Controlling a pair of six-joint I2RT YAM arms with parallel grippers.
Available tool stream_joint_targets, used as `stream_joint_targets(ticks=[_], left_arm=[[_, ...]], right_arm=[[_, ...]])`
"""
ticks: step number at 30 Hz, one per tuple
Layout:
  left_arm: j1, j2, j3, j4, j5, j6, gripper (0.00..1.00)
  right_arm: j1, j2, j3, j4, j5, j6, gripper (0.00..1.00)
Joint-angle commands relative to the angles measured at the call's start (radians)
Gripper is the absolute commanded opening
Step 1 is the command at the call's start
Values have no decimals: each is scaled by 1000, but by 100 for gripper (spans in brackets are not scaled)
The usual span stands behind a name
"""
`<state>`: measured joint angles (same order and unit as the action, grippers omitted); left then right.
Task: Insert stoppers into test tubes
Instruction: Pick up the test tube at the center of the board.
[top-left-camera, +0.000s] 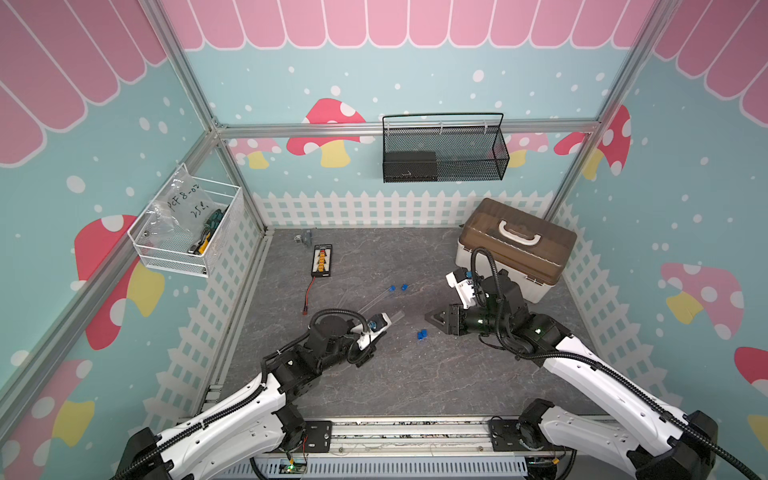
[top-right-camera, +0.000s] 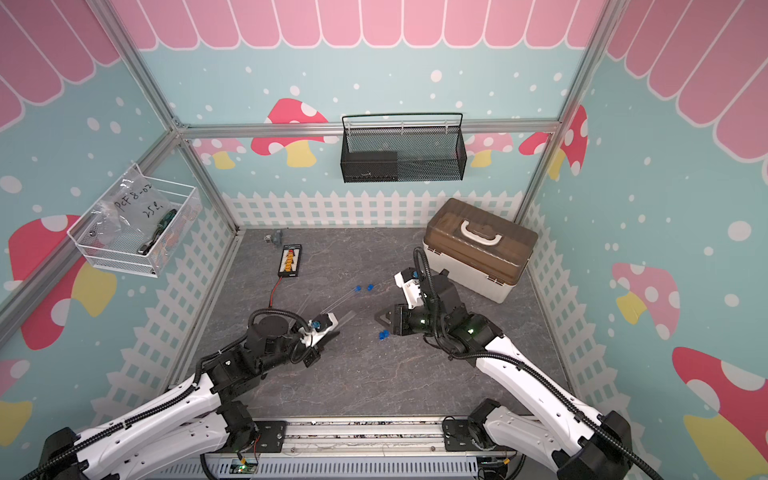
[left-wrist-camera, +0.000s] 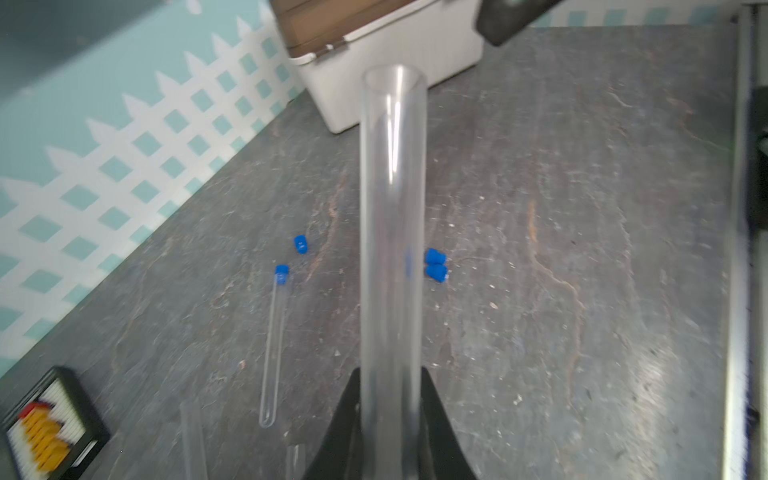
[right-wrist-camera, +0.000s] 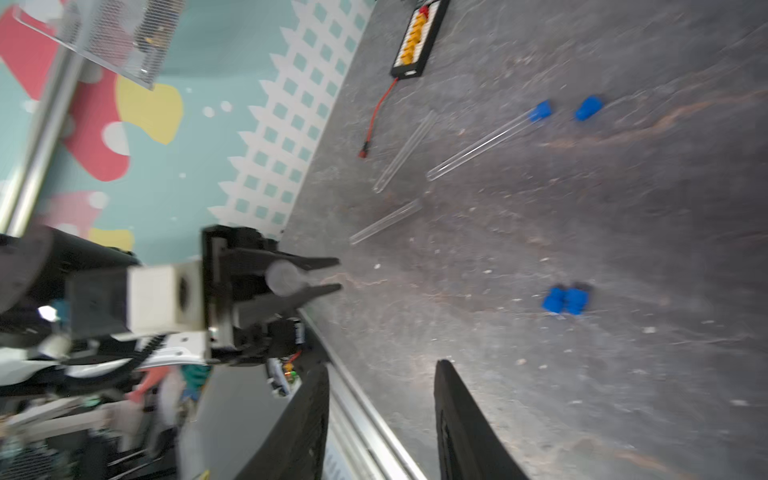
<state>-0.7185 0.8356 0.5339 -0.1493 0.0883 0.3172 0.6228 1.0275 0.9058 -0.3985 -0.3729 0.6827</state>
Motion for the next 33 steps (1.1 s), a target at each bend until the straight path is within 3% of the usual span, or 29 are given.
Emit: stream_joint_targets(ticks=[1, 5, 8, 10, 16, 19, 23, 33], left_arm=[[86, 24, 51, 20, 44, -76, 0], [148, 55, 80, 8, 34, -66, 0], [181, 64, 78, 23, 10, -64, 0], [208, 68, 73, 34, 1, -71, 0], [257, 50, 34, 94, 1, -90, 0], [261, 59, 29, 122, 8, -107, 0], [263, 89, 30, 139, 39, -129, 0], [266, 76, 26, 136, 24, -129, 0]], right_arm=[[-30, 52, 66, -119, 190, -332, 40], [-31, 181, 156, -192, 336, -722, 48], [-31, 258, 172, -219, 379, -1023, 49], [-32, 292, 170, -206, 382, -1116, 49], [-14, 417, 221, -210, 256, -813, 43], [7, 476, 228, -213, 331, -606, 37], [44, 582, 283, -290, 285, -365, 37], [169, 719, 304, -250, 309, -196, 31]])
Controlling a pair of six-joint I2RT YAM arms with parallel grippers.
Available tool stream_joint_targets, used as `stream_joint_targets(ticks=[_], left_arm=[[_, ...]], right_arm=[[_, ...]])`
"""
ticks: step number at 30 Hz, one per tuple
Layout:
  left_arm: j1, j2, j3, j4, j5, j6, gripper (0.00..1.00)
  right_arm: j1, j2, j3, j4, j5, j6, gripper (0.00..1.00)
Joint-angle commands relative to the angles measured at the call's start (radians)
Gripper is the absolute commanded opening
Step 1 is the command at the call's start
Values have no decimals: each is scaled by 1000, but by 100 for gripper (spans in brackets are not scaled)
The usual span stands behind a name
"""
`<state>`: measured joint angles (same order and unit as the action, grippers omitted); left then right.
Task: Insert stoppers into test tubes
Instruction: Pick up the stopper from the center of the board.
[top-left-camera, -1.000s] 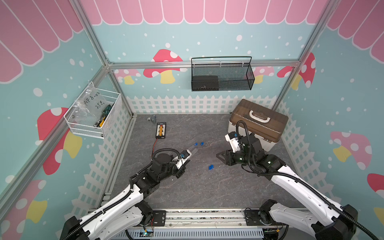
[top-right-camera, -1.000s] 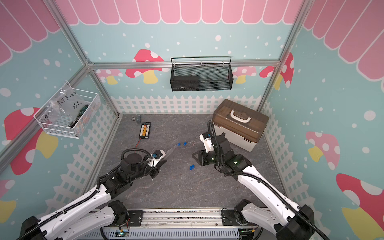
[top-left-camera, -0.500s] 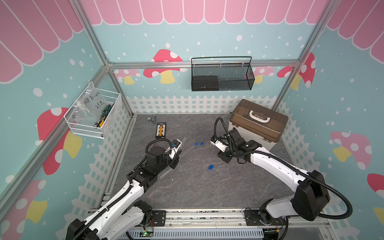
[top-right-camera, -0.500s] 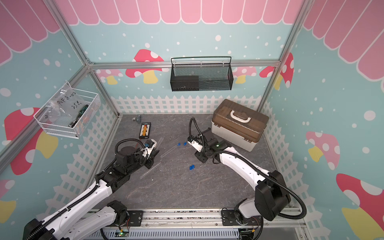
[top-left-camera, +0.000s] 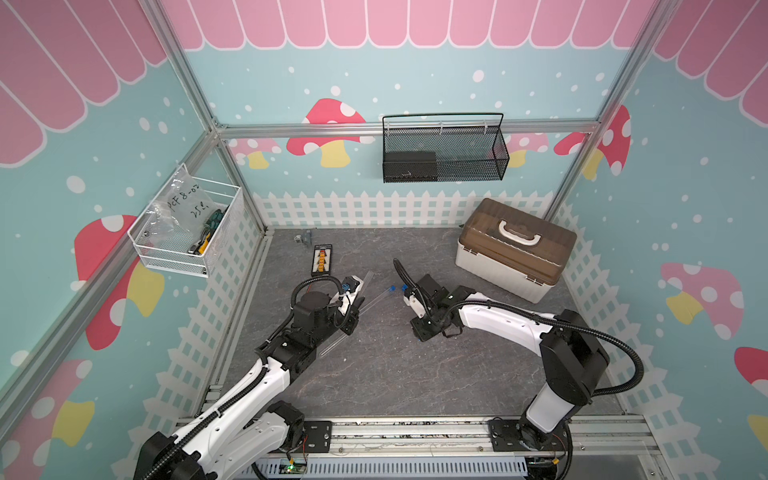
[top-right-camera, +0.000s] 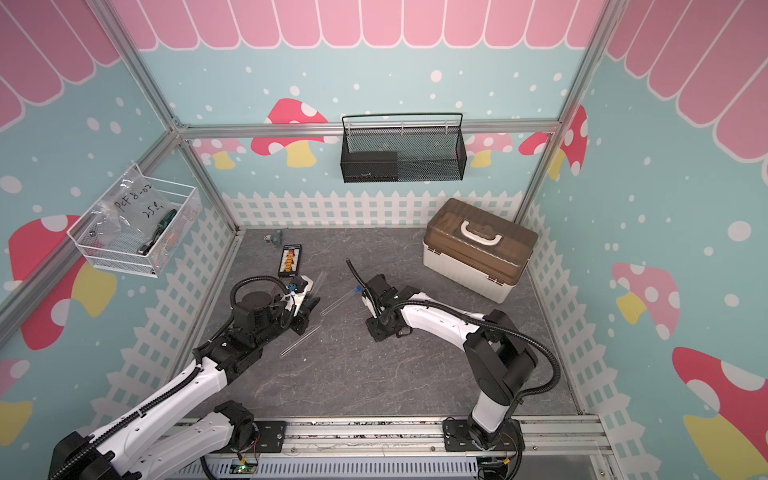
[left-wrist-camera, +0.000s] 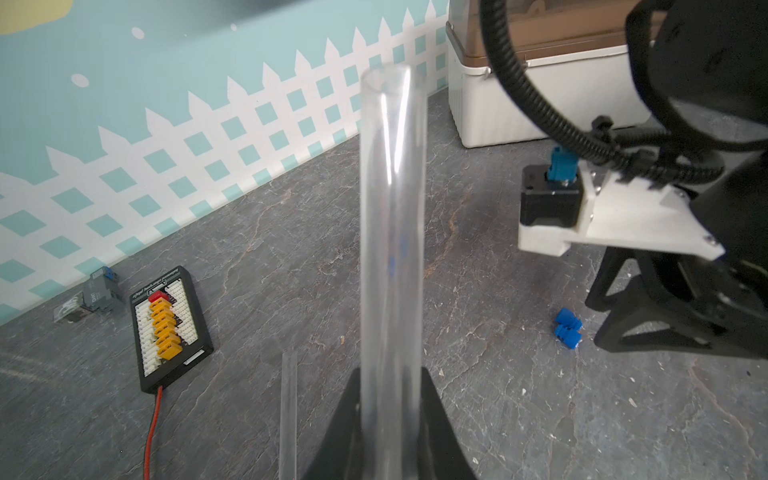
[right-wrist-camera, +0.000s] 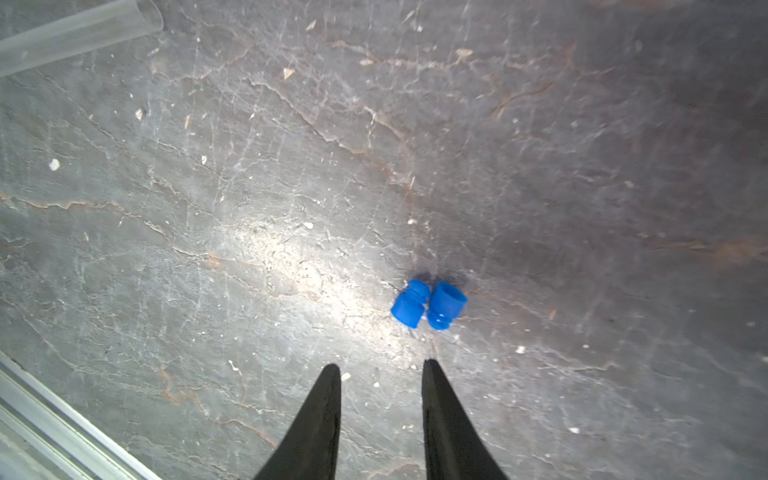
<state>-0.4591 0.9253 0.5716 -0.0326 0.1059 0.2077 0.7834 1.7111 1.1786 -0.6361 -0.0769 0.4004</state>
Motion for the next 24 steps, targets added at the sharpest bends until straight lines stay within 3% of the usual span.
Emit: stream_joint_targets(ticks=[1, 11, 24], left_arm=[[7, -14, -11, 19, 9, -20, 0], [8, -11, -10, 18, 8, -16, 0], [8, 0, -6, 19, 39, -11, 0]], right_arm=[[12, 46, 36, -13, 19, 94, 31], [30, 117, 70, -30, 102, 120, 30], [34, 160, 72, -35, 93, 130, 28]])
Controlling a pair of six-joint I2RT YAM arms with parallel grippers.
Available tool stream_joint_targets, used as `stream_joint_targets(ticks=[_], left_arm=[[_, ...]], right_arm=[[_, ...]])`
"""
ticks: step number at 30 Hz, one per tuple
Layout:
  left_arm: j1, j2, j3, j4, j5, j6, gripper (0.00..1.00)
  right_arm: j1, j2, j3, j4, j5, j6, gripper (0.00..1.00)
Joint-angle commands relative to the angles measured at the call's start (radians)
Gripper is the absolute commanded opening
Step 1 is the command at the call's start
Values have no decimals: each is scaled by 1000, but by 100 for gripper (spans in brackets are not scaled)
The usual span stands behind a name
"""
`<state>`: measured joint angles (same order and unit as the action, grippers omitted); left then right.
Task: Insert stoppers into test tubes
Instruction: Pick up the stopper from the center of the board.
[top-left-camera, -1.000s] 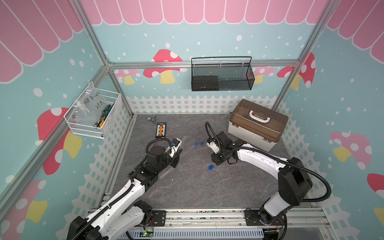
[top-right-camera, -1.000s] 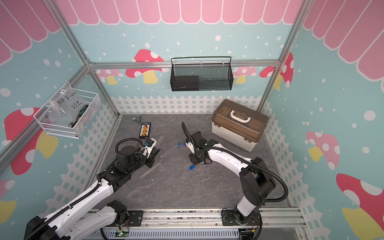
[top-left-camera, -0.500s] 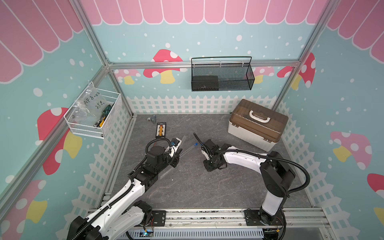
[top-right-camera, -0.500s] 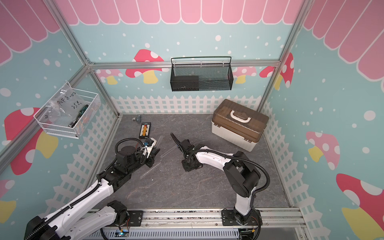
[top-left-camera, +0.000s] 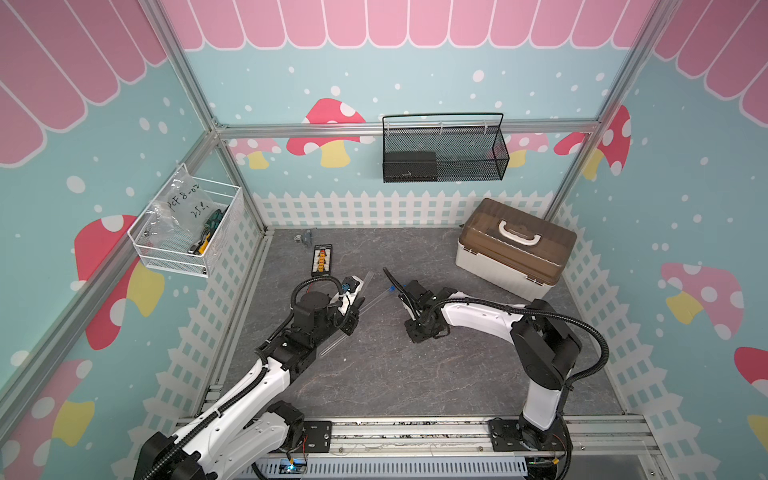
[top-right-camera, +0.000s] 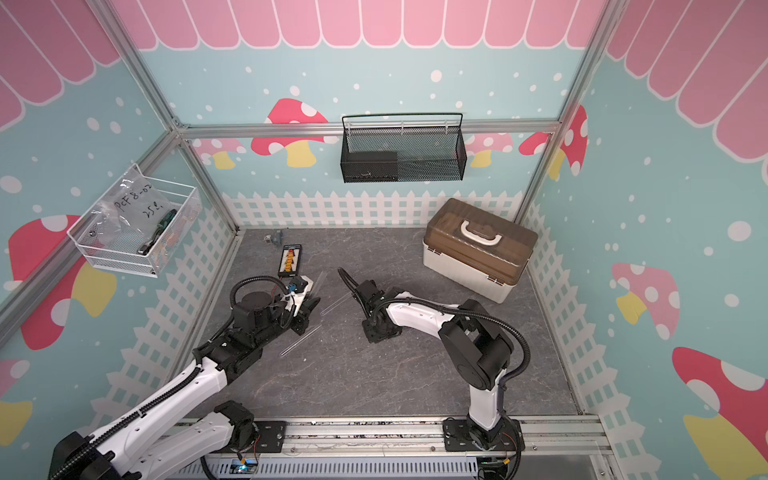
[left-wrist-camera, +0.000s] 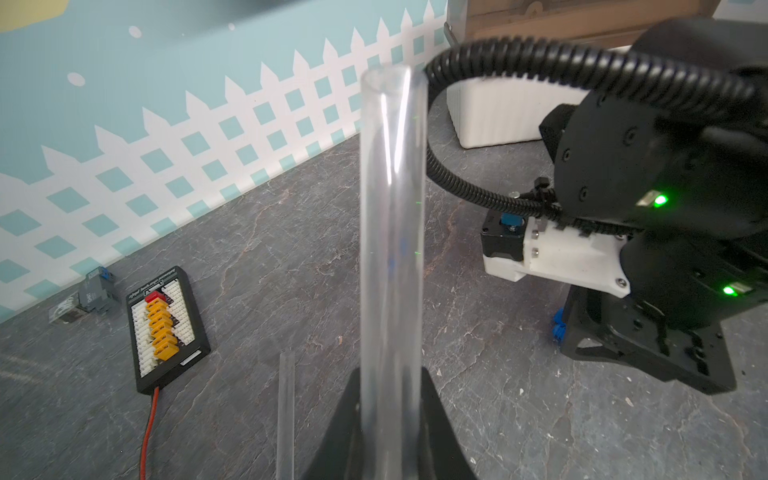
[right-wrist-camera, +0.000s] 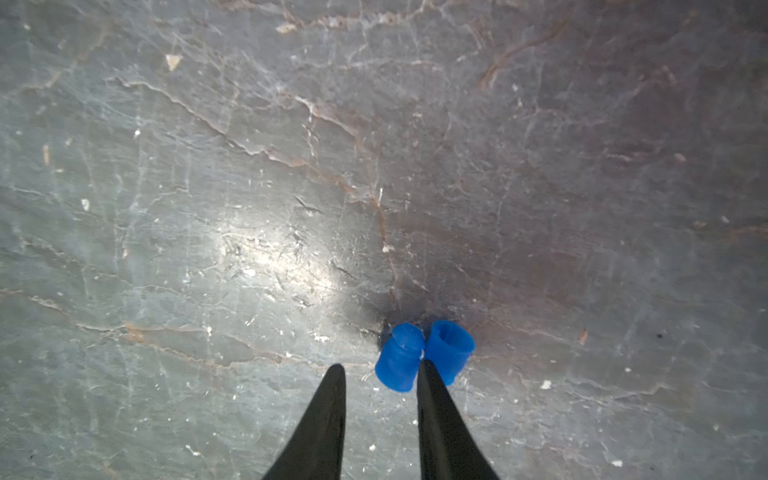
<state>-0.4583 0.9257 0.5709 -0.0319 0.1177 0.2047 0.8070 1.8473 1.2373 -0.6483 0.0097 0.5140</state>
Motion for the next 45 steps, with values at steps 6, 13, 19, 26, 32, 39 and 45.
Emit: stream_joint_targets(ticks=[6, 13, 19, 26, 32, 39, 45], left_arm=[[8, -1, -7, 16, 26, -5, 0], [7, -1, -8, 18, 28, -2, 0], [7, -2, -8, 19, 29, -1, 0], [7, -4, -8, 18, 29, 0, 0], [8, -5, -9, 20, 27, 2, 0], [8, -8, -11, 21, 23, 2, 0], [9, -11, -11, 21, 23, 4, 0]], right_arm=[[11, 35, 11, -24, 12, 17, 28], [12, 44, 5, -26, 14, 16, 28], [14, 44, 4, -26, 16, 17, 27], [20, 44, 5, -33, 18, 14, 25], [24, 44, 5, -44, 28, 11, 25], [24, 84, 17, -45, 34, 11, 24], [26, 92, 16, -45, 35, 11, 23]])
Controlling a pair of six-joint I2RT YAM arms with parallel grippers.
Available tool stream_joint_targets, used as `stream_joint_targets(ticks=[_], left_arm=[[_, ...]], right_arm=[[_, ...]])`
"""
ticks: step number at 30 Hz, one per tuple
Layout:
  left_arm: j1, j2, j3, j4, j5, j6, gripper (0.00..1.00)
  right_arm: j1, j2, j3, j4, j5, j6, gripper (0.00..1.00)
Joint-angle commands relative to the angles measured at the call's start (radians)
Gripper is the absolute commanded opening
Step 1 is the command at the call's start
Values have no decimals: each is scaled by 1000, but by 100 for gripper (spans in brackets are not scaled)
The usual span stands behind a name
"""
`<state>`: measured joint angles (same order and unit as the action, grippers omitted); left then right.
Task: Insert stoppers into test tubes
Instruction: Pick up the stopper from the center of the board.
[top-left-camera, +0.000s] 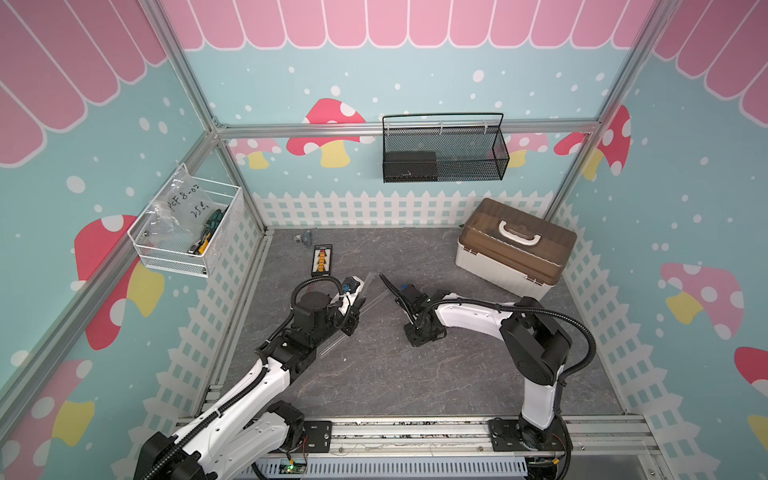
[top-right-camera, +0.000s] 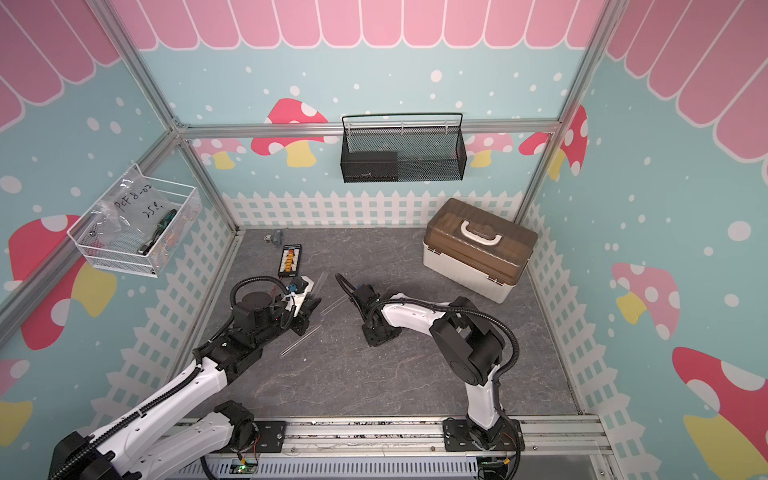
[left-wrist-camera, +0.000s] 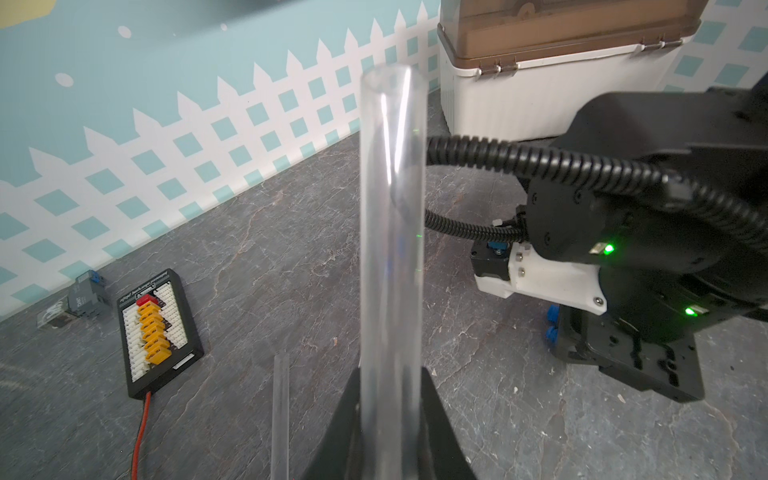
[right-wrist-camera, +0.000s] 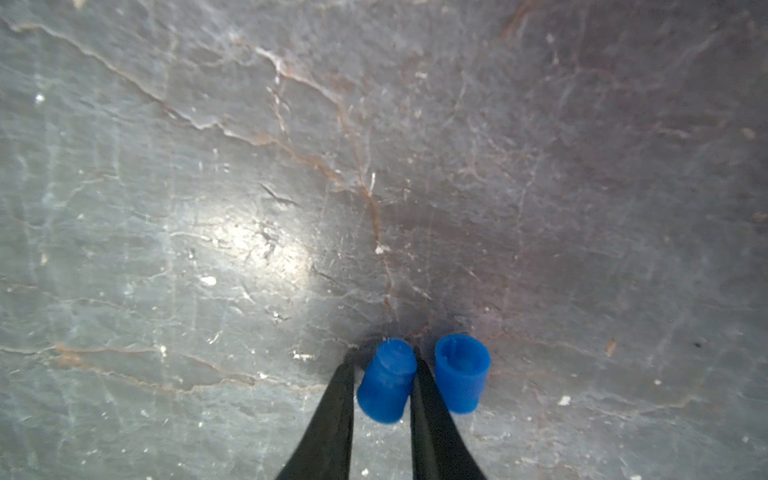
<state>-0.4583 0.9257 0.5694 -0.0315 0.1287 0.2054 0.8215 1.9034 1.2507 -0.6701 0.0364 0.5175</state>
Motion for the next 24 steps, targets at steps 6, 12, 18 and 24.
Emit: stream_joint_targets(ticks=[6, 12, 18, 24], left_arm=[[9, -10, -10, 22, 9, 5, 0], [8, -9, -12, 24, 3, 9, 0], [8, -14, -12, 14, 4, 34, 0], [7, -14, 21, -57, 80, 158, 0]], right_arm=[[13, 35, 3, -23, 5, 6, 20], [13, -18, 3, -16, 3, 0, 17], [11, -170, -37, 13, -36, -83, 17], [10, -364, -104, 9, -97, -301, 16]])
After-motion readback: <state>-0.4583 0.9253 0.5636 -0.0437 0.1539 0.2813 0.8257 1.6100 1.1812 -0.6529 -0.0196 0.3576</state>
